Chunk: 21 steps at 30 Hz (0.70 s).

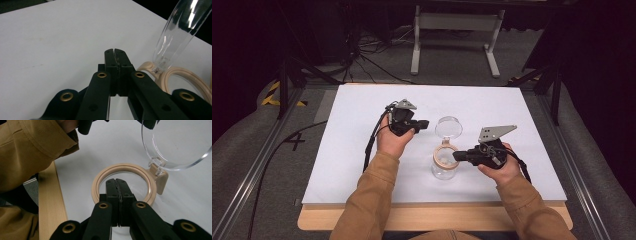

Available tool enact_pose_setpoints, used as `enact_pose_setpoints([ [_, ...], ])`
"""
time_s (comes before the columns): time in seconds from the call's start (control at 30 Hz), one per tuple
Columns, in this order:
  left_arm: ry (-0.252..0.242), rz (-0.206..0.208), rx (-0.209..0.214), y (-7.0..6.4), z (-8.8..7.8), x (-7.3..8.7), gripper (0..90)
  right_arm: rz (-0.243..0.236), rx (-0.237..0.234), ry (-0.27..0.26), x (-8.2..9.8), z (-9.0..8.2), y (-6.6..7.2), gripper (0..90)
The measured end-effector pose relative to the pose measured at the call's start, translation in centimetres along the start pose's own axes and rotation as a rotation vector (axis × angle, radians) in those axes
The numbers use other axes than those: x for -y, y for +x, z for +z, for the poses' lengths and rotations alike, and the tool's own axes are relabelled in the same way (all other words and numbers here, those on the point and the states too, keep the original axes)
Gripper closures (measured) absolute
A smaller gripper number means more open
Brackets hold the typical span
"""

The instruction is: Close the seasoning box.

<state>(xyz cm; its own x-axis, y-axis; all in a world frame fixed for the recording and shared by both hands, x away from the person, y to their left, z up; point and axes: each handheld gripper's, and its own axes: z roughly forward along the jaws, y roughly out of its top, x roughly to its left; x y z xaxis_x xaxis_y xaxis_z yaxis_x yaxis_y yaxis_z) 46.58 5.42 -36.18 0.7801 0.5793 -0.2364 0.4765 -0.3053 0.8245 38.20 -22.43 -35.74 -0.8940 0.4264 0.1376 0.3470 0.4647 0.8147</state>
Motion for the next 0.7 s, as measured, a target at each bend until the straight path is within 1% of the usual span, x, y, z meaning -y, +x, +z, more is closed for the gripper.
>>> enact_pose_setpoints([
  [0.07,-0.011,0.014,0.011,-0.3,0.2,-0.2,89.7,0.008,0.010,-0.004,0.1,0.1,-0.1,89.5],
  [0.17,-0.025,0.039,0.015,-0.9,0.2,-0.4,89.7,0.025,0.020,-0.010,0.2,0.1,-0.2,89.5],
  [0.27,-0.041,0.050,0.030,-1.5,0.1,-0.7,89.7,0.023,0.026,-0.021,0.2,0.0,0.0,89.5],
  [0.5,-0.031,0.078,0.030,-2.0,-0.2,-0.9,89.6,0.022,0.021,-0.032,0.1,-0.1,0.0,89.5],
  [0.57,-0.038,0.077,0.036,-2.0,-0.3,-0.9,89.6,0.022,0.019,-0.035,0.1,-0.2,0.0,89.5],
  [0.7,-0.028,0.083,0.051,-2.2,-0.5,-0.9,89.6,0.029,0.014,-0.040,0.0,-0.3,0.0,89.5],
])
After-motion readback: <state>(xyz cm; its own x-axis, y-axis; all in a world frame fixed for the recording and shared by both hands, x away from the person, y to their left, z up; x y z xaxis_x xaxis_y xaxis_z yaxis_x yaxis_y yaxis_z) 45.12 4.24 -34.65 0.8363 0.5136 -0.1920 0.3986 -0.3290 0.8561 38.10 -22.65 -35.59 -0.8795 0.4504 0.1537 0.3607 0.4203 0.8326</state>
